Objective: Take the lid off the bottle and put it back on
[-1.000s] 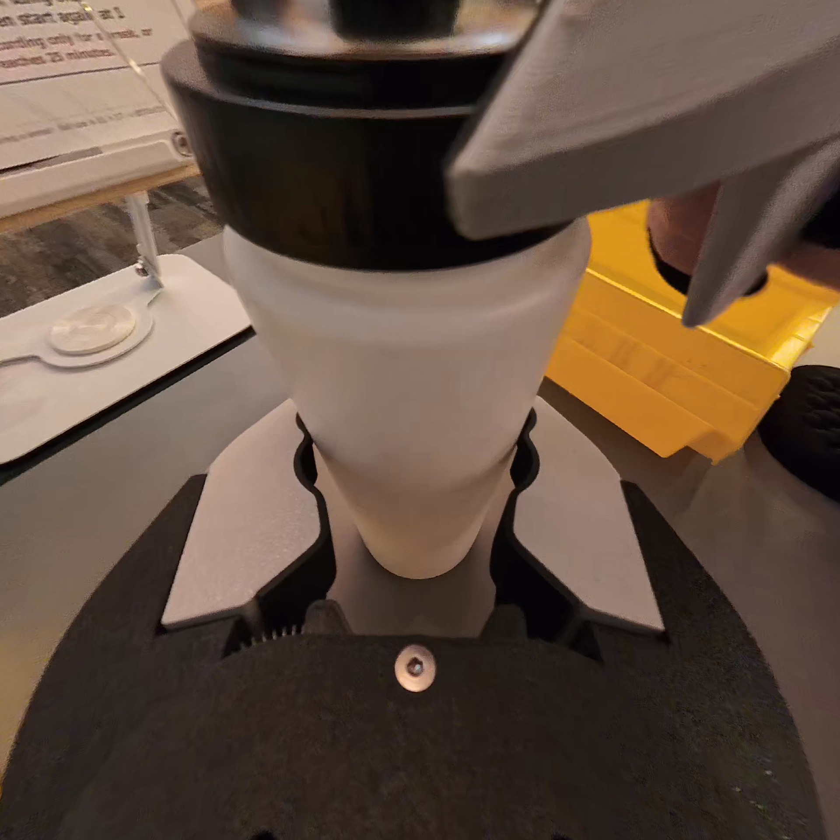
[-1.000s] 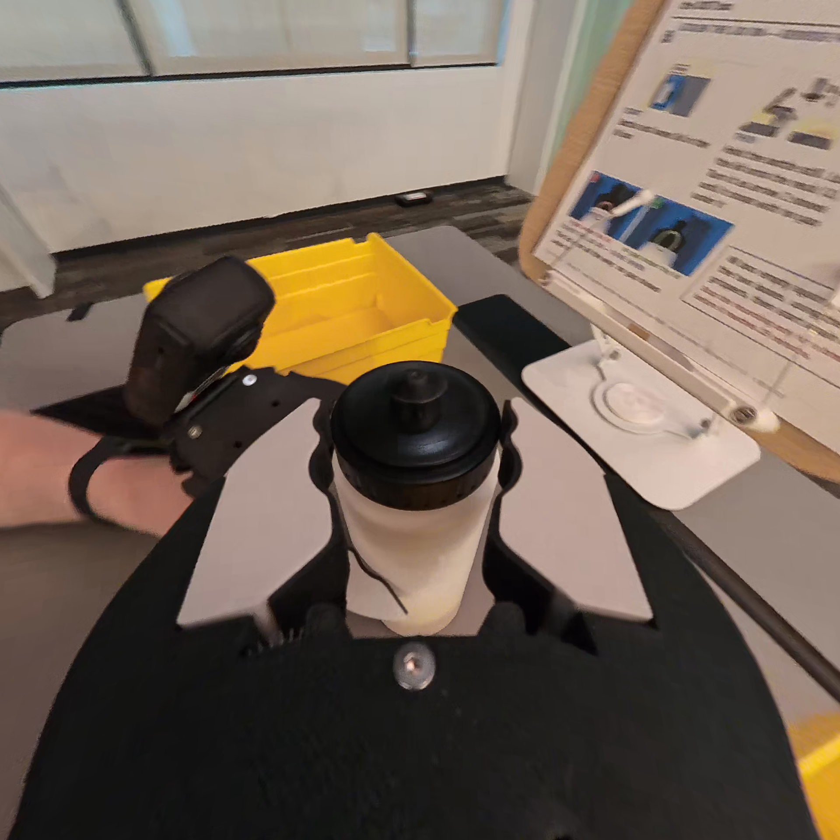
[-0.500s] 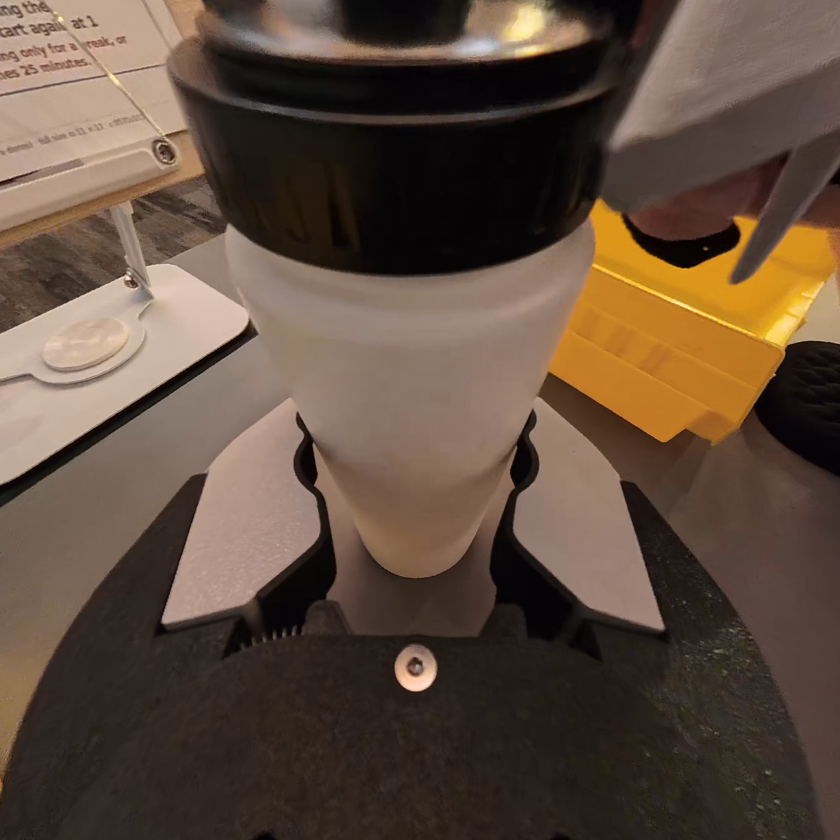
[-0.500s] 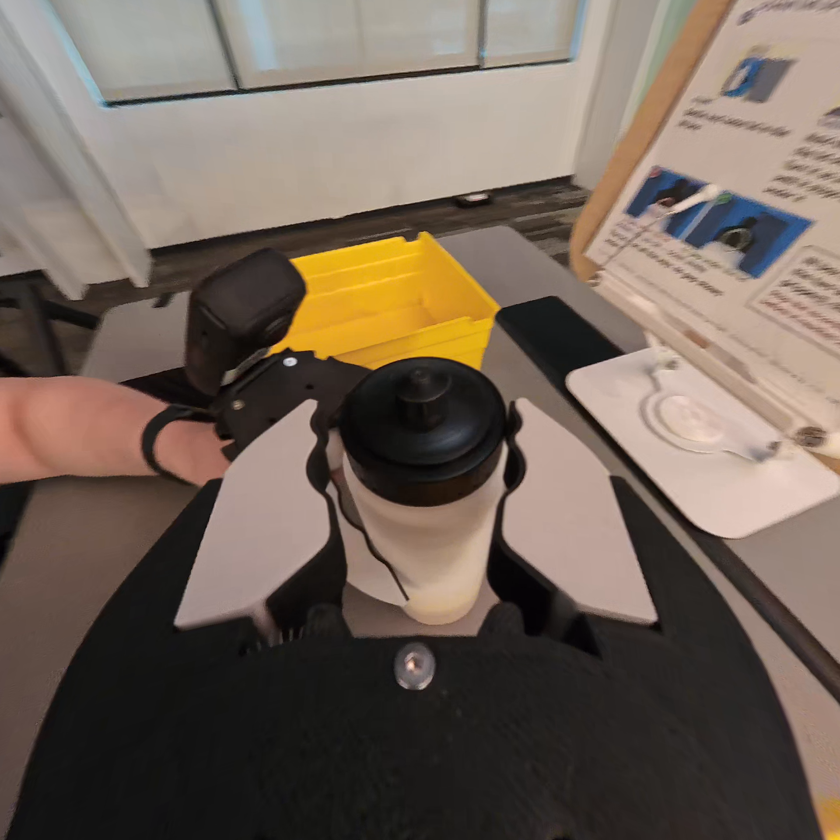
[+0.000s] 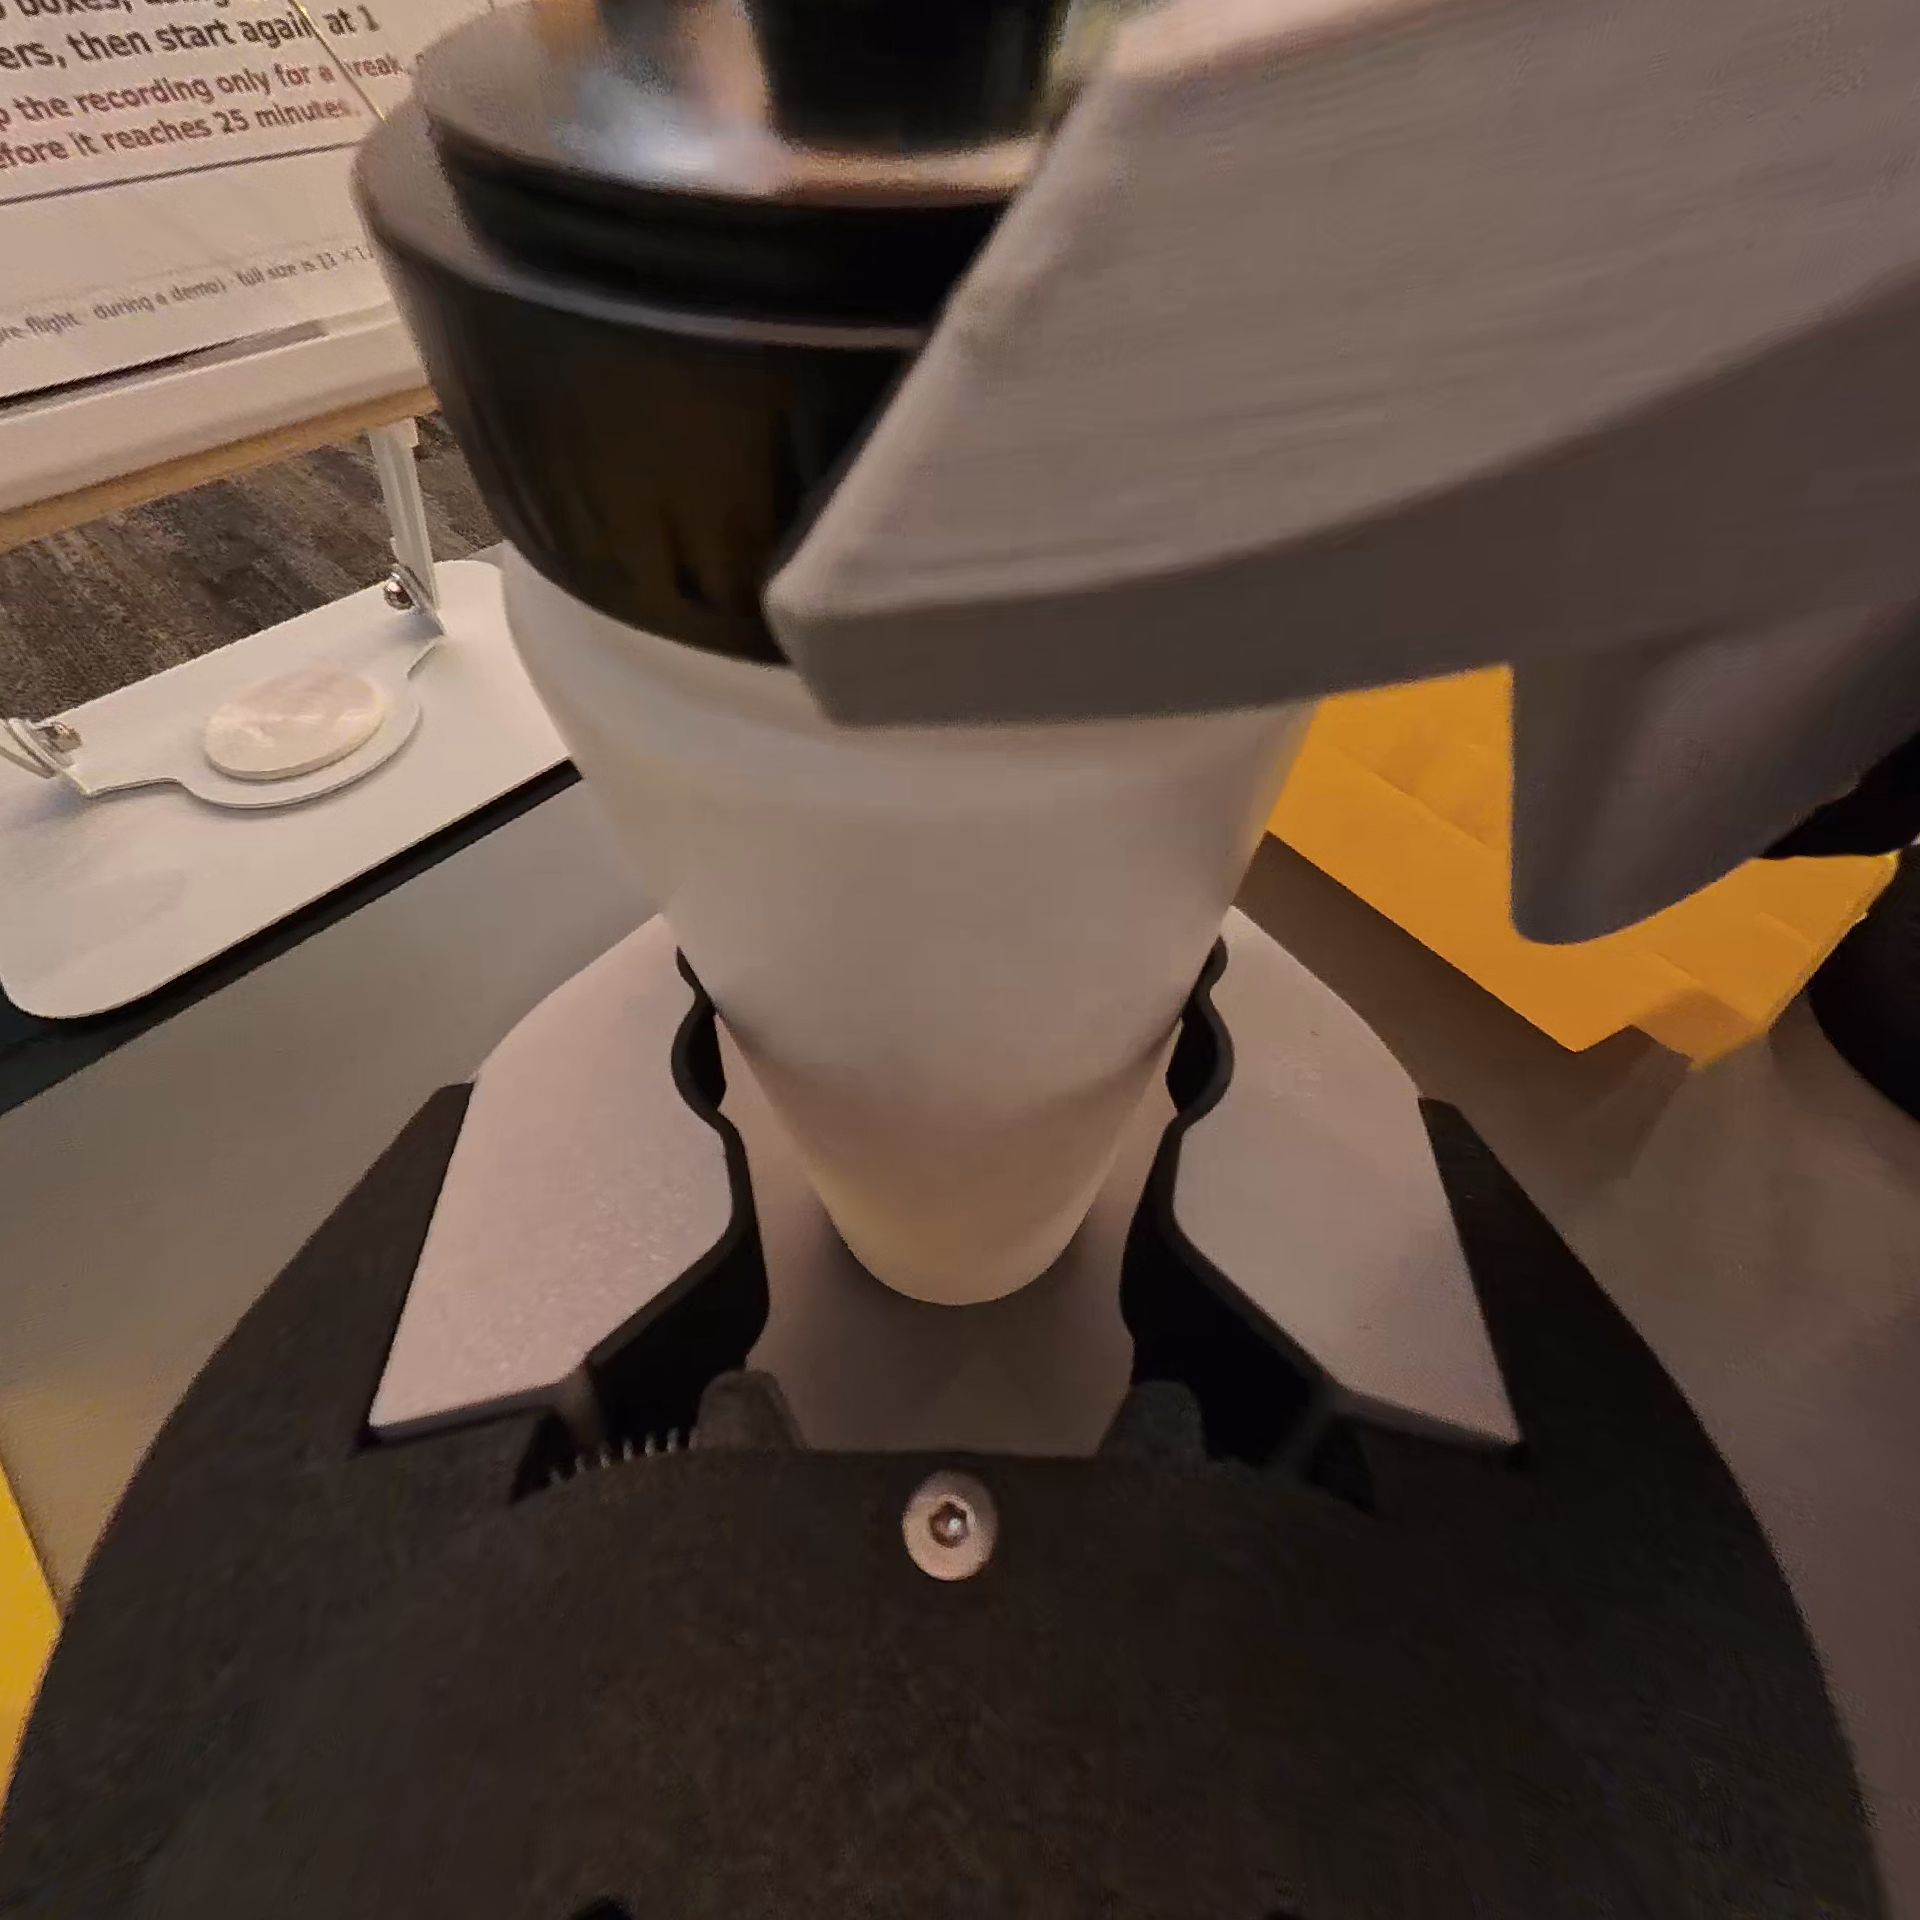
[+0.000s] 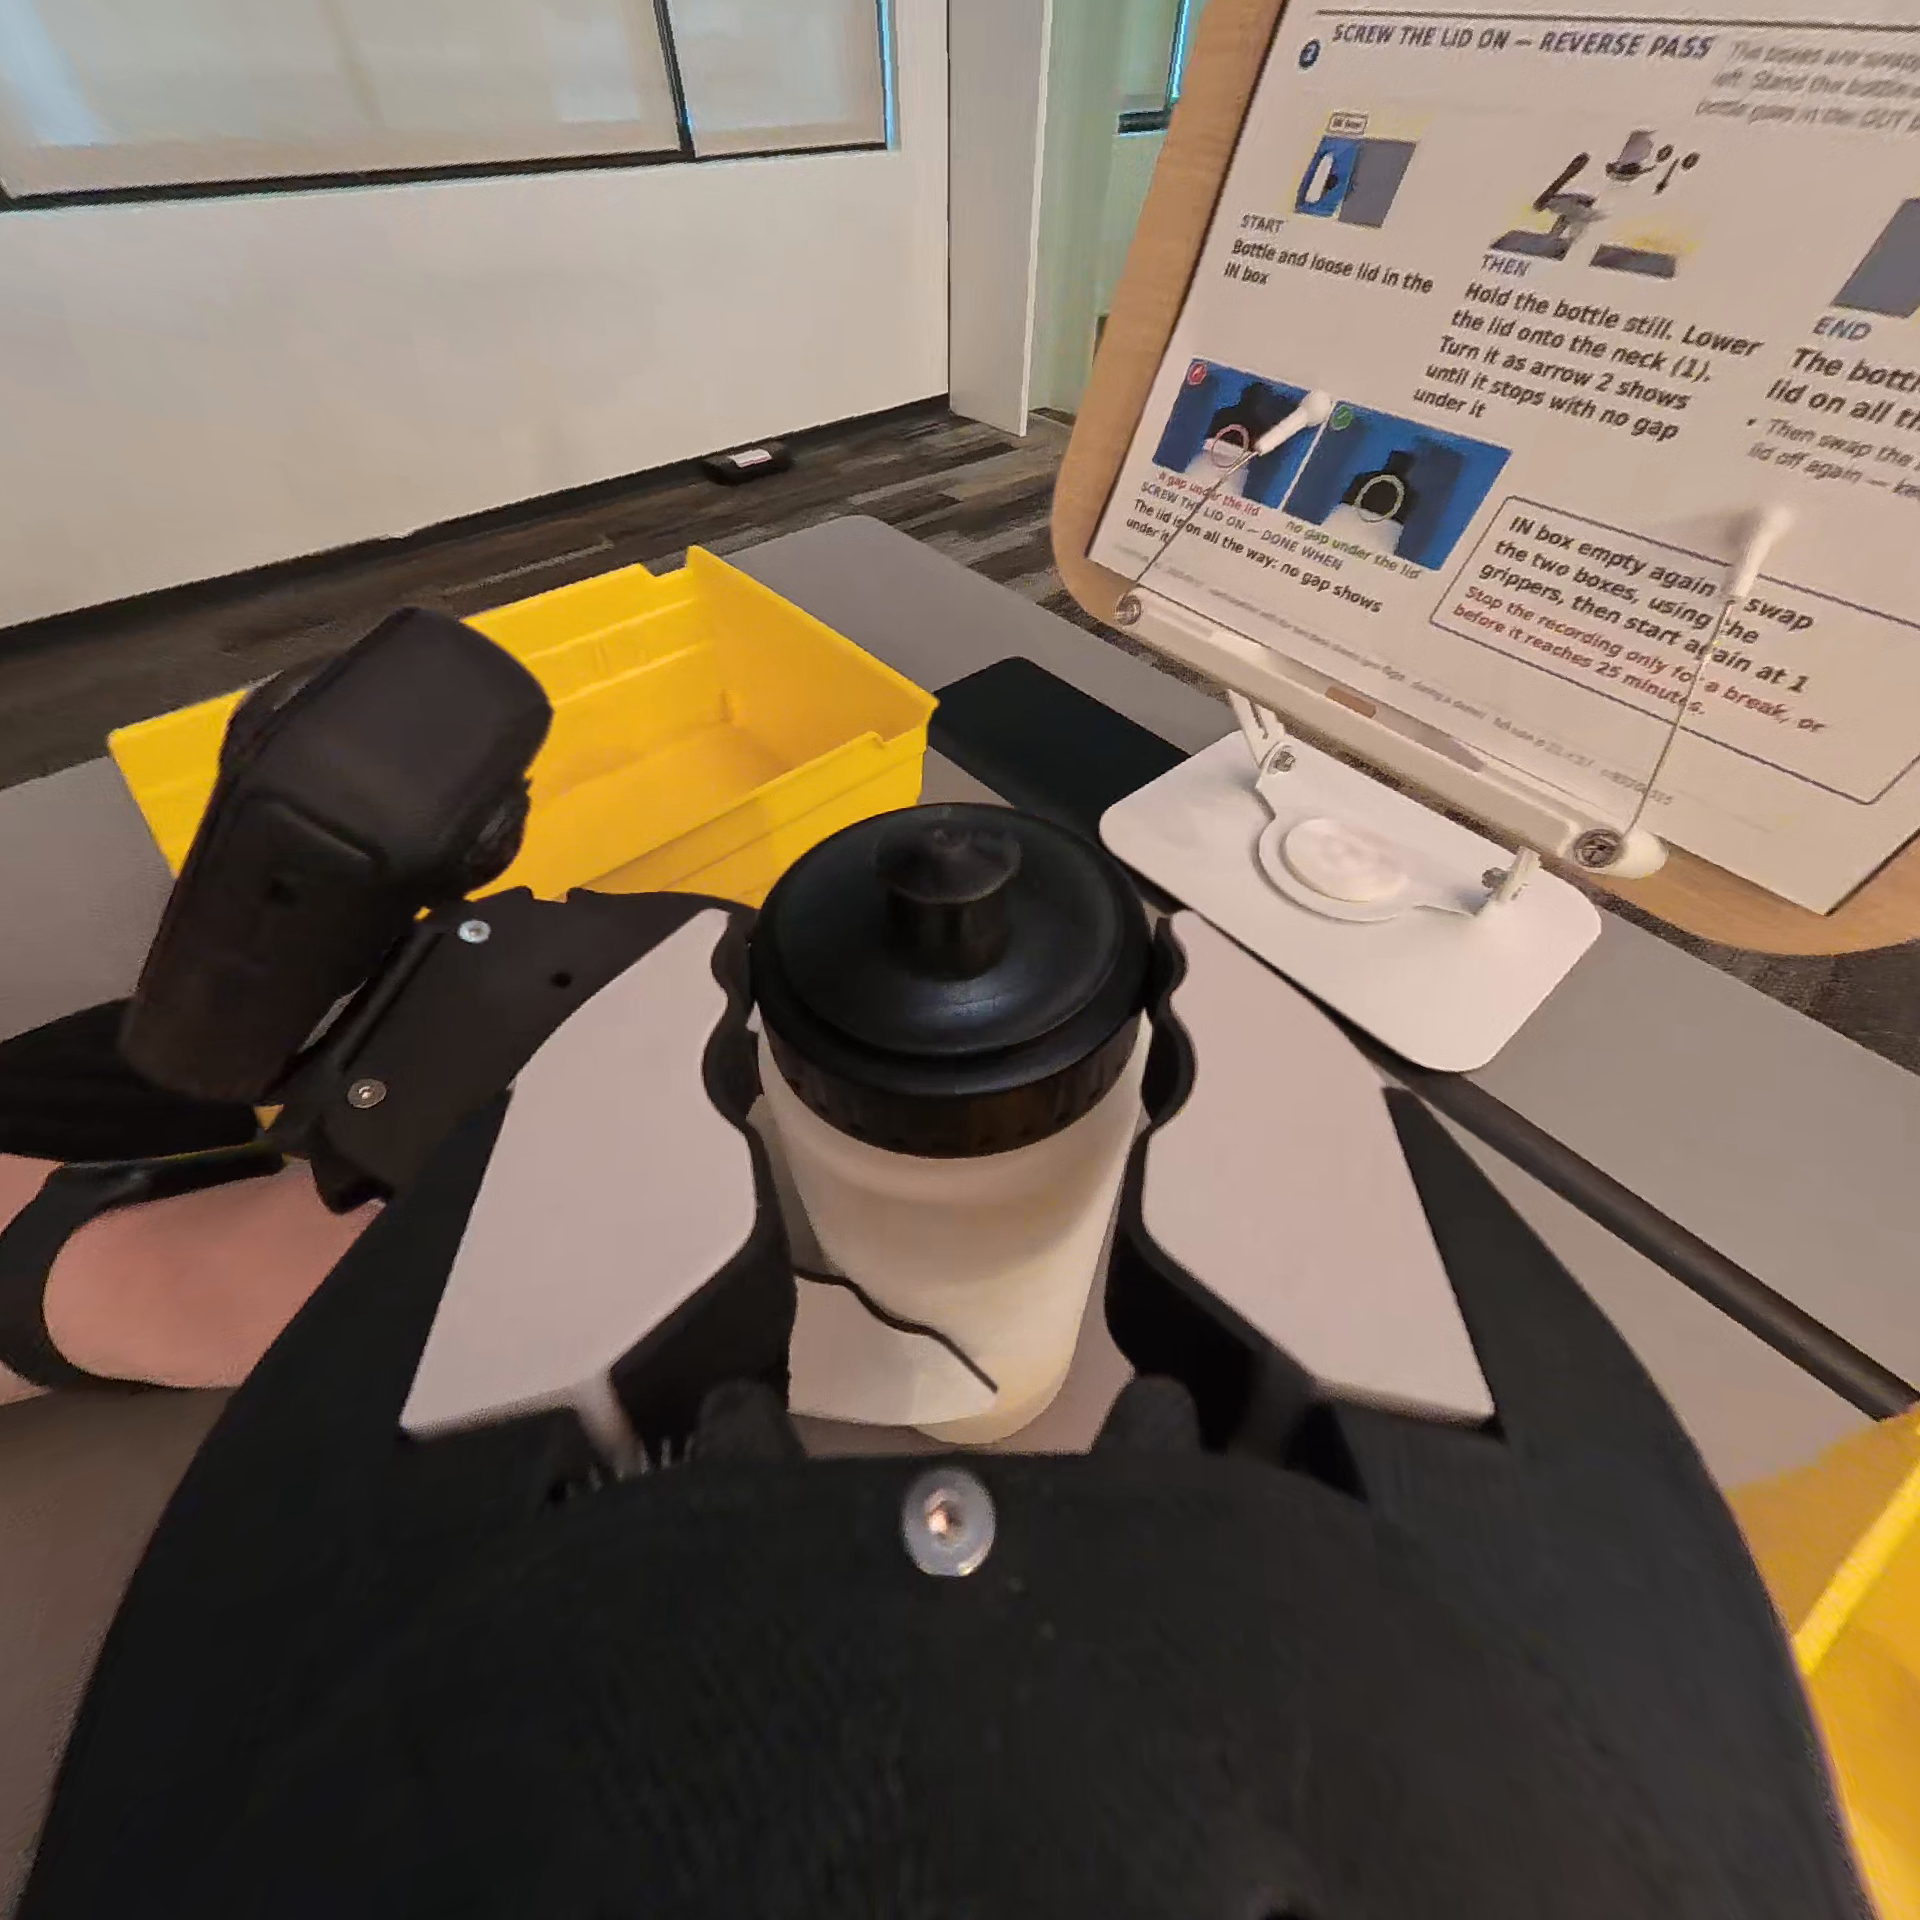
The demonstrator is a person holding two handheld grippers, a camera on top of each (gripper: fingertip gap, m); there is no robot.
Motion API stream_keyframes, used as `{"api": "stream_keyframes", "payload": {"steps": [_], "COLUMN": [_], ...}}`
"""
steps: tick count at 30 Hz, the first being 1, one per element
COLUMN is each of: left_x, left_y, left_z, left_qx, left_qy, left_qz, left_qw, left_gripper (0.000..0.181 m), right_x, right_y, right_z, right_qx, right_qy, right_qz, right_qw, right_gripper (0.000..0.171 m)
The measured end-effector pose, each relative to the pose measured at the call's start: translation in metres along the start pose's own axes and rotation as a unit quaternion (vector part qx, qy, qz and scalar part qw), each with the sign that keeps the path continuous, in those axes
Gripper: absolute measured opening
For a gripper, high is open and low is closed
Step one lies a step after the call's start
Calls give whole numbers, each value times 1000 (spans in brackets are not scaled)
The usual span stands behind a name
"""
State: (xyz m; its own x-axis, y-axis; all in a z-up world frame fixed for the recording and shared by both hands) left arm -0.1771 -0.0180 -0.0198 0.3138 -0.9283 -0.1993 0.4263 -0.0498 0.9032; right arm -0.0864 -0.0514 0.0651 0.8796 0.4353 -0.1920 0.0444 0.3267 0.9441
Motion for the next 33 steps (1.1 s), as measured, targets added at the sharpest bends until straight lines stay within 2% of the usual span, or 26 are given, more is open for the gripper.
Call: {"api": "stream_keyframes", "payload": {"steps": [3,7,11,16,24,27,30,33], "left_x": [-2,-1,-1,-1,-5,-6,-5,-1], "left_y": [-1,0,0,0,-2,-3,-3,-2], "left_z": [-1,-2,-3,-2,1,1,0,-1], "left_qx": [5,6,11,8,-2,4,9,21], "left_qy": [-13,-28,-39,-28,18,8,-15,-44], "left_qz": [2,-14,-18,-12,5,5,-11,-15], "left_qw": [1000,1000,999,1000,1000,1000,1000,999], "left_gripper": [86,86,86,86,86,86,86,86], "right_x": [6,22,33,31,5,7,18,28], "right_y": [1,4,5,4,-2,-1,2,2], "right_z": [0,4,6,4,-1,-2,-1,2], "right_qx": [-16,-60,-47,-40,19,12,-31,-35], "right_qy": [27,126,188,177,23,41,103,160], "right_qz": [19,21,-7,-4,-39,-29,-15,-10], "right_qw": [999,990,981,983,999,999,994,986], "right_gripper": [73,76,73,71,71,71,74,75]}}
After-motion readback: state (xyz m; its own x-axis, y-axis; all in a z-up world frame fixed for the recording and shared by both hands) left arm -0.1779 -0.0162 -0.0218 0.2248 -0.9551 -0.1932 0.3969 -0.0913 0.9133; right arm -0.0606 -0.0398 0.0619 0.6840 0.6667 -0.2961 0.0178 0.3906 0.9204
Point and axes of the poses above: each gripper's, where its closed fingertips meet, z back along the fingers, y out of its top, x = y × z across the jaws, the point moved 9 cm from there along z, back along the fingers, and after that the axes turned 12 degrees about -z, right-handed, at the moved point
